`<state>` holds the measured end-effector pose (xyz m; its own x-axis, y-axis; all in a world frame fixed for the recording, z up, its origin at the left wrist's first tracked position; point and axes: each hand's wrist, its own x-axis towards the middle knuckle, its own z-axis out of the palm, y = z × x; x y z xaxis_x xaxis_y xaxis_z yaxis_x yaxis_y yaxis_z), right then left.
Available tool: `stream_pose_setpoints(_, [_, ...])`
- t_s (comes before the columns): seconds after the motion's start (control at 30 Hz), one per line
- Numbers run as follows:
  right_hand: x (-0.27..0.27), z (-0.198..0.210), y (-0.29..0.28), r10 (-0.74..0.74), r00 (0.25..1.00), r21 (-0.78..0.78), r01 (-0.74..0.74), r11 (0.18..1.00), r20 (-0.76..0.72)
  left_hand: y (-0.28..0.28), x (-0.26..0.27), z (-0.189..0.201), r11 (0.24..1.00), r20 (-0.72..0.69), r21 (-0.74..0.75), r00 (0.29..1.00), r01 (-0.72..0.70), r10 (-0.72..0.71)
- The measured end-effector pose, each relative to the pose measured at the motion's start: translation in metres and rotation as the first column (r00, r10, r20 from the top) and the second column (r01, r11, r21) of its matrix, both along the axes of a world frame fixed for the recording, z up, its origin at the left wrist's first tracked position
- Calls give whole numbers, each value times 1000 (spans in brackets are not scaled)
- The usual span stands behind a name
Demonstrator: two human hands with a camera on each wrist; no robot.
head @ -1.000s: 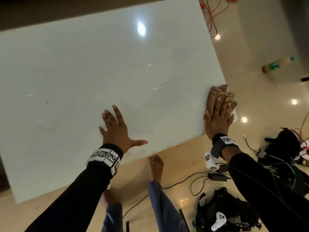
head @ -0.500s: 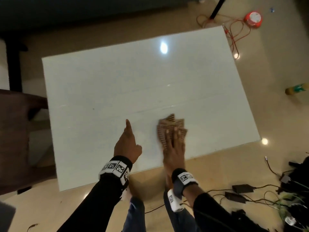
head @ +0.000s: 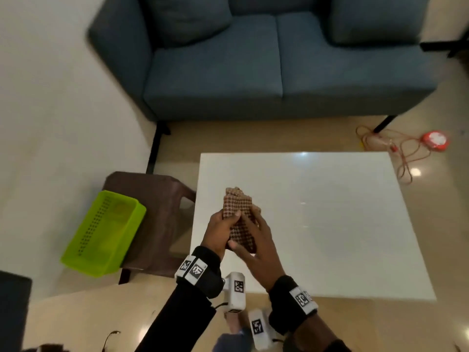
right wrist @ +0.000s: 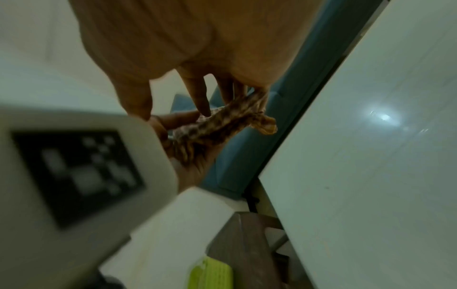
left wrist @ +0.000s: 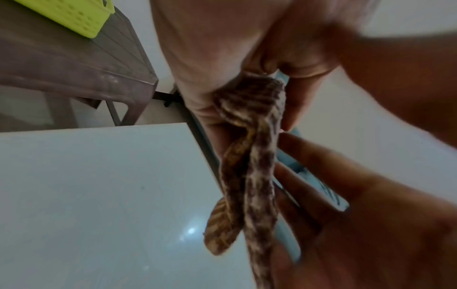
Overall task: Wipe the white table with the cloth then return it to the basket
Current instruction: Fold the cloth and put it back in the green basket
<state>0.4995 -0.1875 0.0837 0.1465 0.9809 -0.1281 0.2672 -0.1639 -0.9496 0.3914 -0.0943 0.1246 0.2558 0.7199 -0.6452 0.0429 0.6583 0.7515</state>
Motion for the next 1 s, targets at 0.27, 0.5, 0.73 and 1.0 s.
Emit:
stream_pose_setpoints(0.27, [14,160,2,-350,919,-124,332,935,-180,-13,-20,157,994,146,99,989,-45,30])
stream_pose_setpoints(0.5, [14,208,9,-372,898,-221,324,920,-234,-19,-10,204,978,-28,207,999,-11,17])
stream_pose_setpoints(0.73, [37,226,7,-322,888,-388,184,903,-329,-28,5,213,965,-177,253,978,-63,110])
stream_pose_setpoints(1.0, [75,233,26,-267,613,-326,16,945,-743,-30,22,224,959,-62,275,997,67,-52])
